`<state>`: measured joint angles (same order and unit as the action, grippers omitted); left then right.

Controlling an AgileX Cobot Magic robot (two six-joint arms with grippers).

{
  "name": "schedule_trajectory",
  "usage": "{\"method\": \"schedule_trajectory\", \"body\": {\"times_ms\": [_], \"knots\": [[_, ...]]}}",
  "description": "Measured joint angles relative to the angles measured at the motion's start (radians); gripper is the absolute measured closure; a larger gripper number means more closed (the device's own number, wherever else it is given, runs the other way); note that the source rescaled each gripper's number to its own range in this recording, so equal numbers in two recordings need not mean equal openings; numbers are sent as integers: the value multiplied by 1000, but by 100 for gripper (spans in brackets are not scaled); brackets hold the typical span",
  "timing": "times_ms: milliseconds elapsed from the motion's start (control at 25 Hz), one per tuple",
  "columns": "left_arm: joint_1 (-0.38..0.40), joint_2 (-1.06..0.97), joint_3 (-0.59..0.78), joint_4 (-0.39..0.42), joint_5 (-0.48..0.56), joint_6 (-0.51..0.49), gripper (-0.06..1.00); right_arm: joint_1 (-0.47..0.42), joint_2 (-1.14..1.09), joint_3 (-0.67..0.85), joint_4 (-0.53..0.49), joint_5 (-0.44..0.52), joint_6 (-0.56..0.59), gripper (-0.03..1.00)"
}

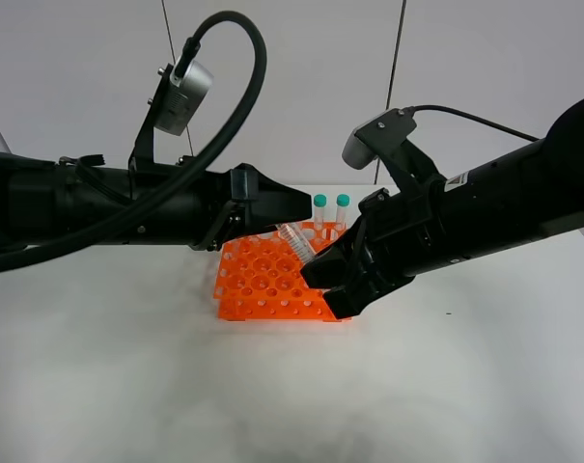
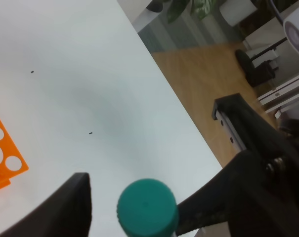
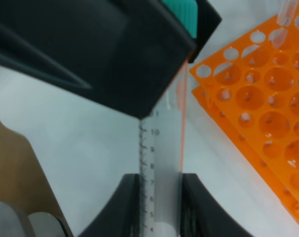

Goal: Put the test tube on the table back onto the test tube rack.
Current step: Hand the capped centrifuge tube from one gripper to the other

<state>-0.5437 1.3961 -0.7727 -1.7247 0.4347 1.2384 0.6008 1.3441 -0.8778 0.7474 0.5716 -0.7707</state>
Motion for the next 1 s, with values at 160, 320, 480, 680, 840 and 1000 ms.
{"method": "schedule_trajectory", "body": {"times_ms": [160,320,480,680,840,1000], "knots": [[0,0,0,0,-1,0,51,0,0,0,0,-1,1,96],[0,0,0,-1,-9,-2,94,0,0,0,0,-2,1,96],[0,0,0,-1,-9,-4,94,0,0,0,0,-2,1,96],[0,0,0,-1,-9,-4,94,0,0,0,0,-8,1,78],[0,0,0,-1,-9,-4,94,0,0,0,0,-20,4,12],[0,0,0,-1,-9,-4,94,0,-37,0,-28,66,88,-2]]}}
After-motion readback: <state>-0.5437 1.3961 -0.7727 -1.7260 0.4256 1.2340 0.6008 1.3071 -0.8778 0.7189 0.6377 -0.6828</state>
